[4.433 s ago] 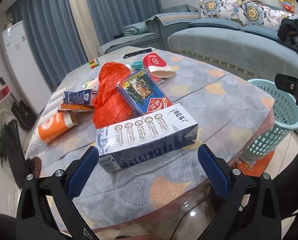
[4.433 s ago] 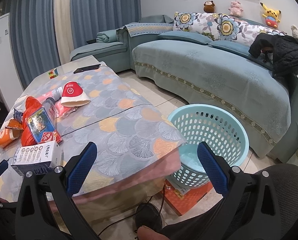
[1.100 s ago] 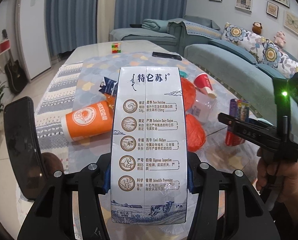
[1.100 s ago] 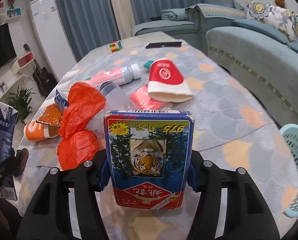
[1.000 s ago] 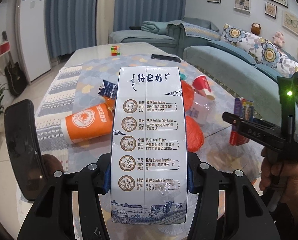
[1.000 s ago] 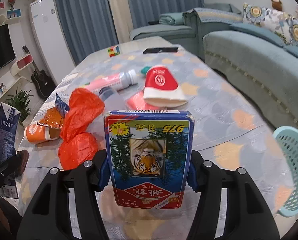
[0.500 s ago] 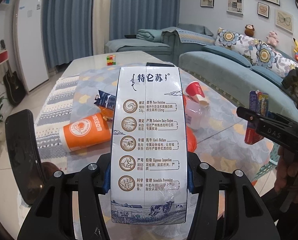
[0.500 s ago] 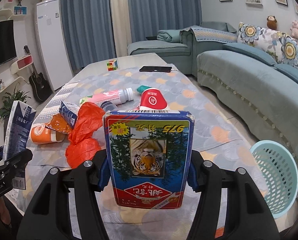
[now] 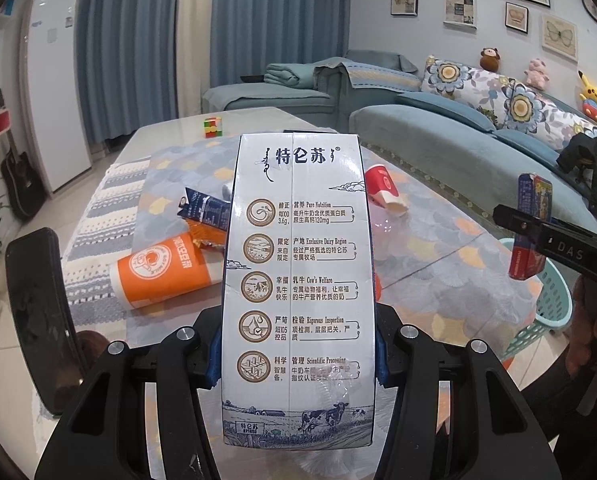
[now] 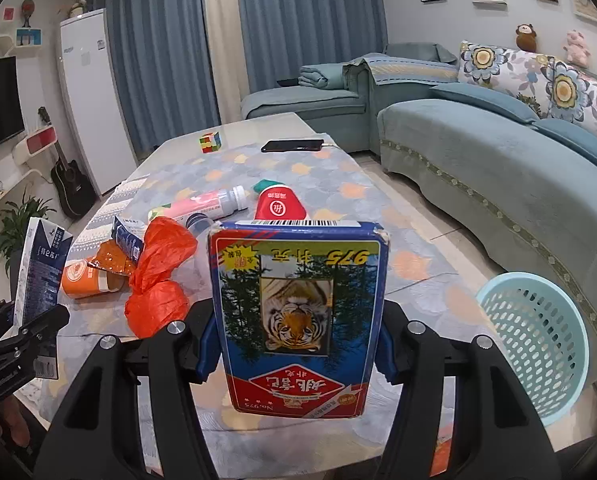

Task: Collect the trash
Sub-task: 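Carry the milk carton and cigarette box with both tools toward the blue basket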

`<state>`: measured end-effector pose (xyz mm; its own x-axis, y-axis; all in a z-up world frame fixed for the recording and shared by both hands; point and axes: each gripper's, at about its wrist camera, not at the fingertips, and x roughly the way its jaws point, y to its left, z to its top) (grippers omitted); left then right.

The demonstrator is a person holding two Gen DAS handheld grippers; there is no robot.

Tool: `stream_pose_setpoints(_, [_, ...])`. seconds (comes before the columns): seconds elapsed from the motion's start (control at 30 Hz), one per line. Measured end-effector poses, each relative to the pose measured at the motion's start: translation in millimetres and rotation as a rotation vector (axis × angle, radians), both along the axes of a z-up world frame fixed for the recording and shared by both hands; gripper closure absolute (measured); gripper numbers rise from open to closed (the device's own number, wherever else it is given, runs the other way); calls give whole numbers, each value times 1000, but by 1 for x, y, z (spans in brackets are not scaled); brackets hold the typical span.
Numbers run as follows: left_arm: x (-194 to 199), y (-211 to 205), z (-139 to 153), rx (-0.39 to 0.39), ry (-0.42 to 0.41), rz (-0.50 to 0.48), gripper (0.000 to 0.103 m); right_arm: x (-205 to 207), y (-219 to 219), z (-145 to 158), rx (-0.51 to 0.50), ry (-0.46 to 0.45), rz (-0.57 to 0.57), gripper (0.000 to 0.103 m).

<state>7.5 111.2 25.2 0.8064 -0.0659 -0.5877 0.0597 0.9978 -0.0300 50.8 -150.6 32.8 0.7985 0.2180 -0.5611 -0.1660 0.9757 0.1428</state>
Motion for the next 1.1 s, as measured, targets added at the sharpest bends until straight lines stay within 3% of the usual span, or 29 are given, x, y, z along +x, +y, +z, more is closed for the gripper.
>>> stream_pose_setpoints(0.5, [-8, -19, 3, -3, -26, -86, 51, -52, -78, 19, 1, -43, -76, 47])
stream_pose_setpoints(0.77, [-12, -53, -8, 20, -9, -182, 52, -54, -115, 17, 95, -33, -143, 47])
stream_pose_setpoints(1.1, [-15, -99, 0, -40, -35, -286, 52, -61, -163, 20, 164, -40, -228, 47])
